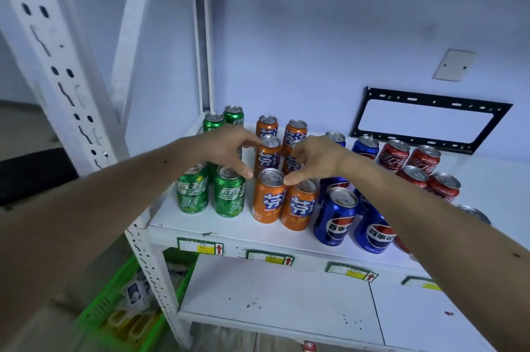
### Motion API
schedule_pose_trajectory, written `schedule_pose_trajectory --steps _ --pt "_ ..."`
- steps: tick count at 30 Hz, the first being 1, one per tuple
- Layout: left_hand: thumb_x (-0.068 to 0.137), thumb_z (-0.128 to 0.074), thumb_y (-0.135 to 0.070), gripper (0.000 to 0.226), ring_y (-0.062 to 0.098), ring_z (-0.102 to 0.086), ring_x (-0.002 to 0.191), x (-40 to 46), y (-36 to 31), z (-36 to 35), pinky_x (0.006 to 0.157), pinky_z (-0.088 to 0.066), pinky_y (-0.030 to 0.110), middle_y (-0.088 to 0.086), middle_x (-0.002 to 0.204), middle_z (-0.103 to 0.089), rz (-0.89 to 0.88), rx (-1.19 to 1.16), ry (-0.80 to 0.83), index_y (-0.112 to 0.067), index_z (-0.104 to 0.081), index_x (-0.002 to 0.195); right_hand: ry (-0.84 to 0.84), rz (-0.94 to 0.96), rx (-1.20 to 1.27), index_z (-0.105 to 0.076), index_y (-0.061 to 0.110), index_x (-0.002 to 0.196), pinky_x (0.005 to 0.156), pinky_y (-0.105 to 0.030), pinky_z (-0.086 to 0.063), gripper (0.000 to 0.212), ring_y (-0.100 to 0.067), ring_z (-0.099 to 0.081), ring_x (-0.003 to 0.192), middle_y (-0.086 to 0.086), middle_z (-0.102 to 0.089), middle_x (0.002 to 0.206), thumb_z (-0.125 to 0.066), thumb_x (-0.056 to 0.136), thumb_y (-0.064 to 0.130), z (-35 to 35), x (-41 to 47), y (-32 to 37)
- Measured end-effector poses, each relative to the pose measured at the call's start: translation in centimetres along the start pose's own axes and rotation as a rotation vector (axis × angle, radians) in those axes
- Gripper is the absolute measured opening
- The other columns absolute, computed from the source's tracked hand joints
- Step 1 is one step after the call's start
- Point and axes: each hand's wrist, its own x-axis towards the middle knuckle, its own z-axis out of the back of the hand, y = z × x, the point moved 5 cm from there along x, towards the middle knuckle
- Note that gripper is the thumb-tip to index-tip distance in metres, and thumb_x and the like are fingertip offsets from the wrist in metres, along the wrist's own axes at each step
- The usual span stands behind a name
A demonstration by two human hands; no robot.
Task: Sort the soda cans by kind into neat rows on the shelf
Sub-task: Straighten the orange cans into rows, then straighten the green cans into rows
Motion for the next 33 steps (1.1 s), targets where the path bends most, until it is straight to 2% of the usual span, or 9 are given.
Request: schedule_pose_trajectory --steps 4,7,11,16,19,23,26,31,33 --pt "0.058 -0.087 -0.036 0.069 0.01 -0.06 0.093 -3.4 3.8 2.7 0.076 -0.045 0.019 0.002 0.114 -0.067 0.116 0.043 -0.091 -0.014 -0.062 0.119 -0.101 0.119 0.043 -0.057 0.015 0.13 0.098 -0.036 -0.047 0.075 -0.022 -0.057 0.117 -0.003 -0.061 0.13 -0.081 0.068 0.047 0.1 1.8 4.5" --pt "0.054 -0.088 -0.04 0.065 0.011 -0.057 0.085 -5.4 5.6 2.3 0.074 -0.046 0.024 0.0 0.102 -0.066 0.183 0.138 -0.071 -0.014 -0.065 0.109 -0.106 0.206 -0.035 -0.055 0.02 0.131 0.097 -0.041 -0.047 0.076 -0.024 -0.055 0.119 -0.002 -0.06 0.131 -0.082 0.065 0.046 -1.6 3.2 8.0" --pt "0.053 -0.085 -0.045 0.052 0.016 -0.058 0.086 -6.9 6.5 0.9 0.07 -0.049 0.031 -0.008 0.089 -0.059 0.184 0.231 -0.073 -0.023 -0.068 0.097 -0.1 0.196 -0.138 -0.061 0.016 0.117 0.087 -0.042 -0.051 0.063 -0.028 -0.06 0.105 -0.007 -0.066 0.114 -0.08 0.064 0.045 -3.2 4.8 10.5" --pt "0.053 -0.086 -0.038 0.043 0.021 -0.057 0.087 -7.0 6.4 1.4 0.07 -0.051 0.038 -0.011 0.077 -0.05 0.11 0.278 -0.089 -0.021 -0.07 0.09 -0.041 0.177 -0.119 -0.066 0.012 0.092 0.079 -0.041 -0.054 0.04 -0.025 -0.063 0.084 -0.007 -0.069 0.091 -0.081 0.066 0.04 -3.7 5.5 11.3" --pt "0.054 -0.087 -0.033 0.053 0.02 -0.062 0.088 -6.8 6.9 1.3 0.075 -0.052 0.036 -0.003 0.093 -0.069 0.148 0.276 -0.032 -0.024 -0.071 0.104 -0.029 0.165 -0.11 -0.067 0.011 0.088 0.075 -0.042 -0.055 0.038 -0.024 -0.062 0.081 -0.007 -0.068 0.087 -0.08 0.067 0.04 -3.7 5.4 11.5" --pt "0.054 -0.088 -0.024 0.053 0.016 -0.061 0.086 -6.6 7.1 1.4 0.071 -0.045 0.026 -0.001 0.1 -0.072 0.127 0.19 -0.013 -0.02 -0.071 0.104 -0.045 0.144 -0.129 -0.067 0.013 0.084 0.066 -0.035 -0.053 0.038 -0.022 -0.061 0.076 -0.004 -0.067 0.082 -0.081 0.066 0.044 -3.5 5.3 11.8" --pt "0.057 -0.088 -0.022 0.055 0.014 -0.059 0.087 -6.4 6.9 1.3 0.073 -0.045 0.026 0.0 0.104 -0.071 0.12 0.182 0.021 -0.017 -0.07 0.109 -0.05 0.137 -0.132 -0.069 0.011 0.09 0.07 -0.038 -0.055 0.042 -0.023 -0.063 0.078 -0.005 -0.068 0.084 -0.081 0.066 0.044 -3.5 5.3 12.0" --pt "0.063 -0.085 -0.035 0.077 0.018 -0.056 0.116 -5.4 7.2 2.1 0.093 -0.046 0.028 0.003 0.132 -0.058 0.178 0.069 0.088 -0.016 -0.054 0.131 0.033 0.127 -0.08 -0.069 0.013 0.104 0.08 -0.038 -0.054 0.053 -0.023 -0.064 0.091 -0.002 -0.07 0.099 -0.078 0.069 0.05 -3.0 5.8 11.4" --pt "0.07 -0.079 -0.041 0.08 0.02 -0.052 0.123 -4.4 7.1 3.8 0.094 -0.041 0.025 0.005 0.138 -0.052 0.194 0.023 0.025 -0.017 -0.045 0.139 -0.004 0.1 0.046 -0.067 0.014 0.113 0.082 -0.03 -0.051 0.056 -0.018 -0.063 0.097 0.0 -0.07 0.108 -0.075 0.072 0.052 -1.6 6.4 10.4"
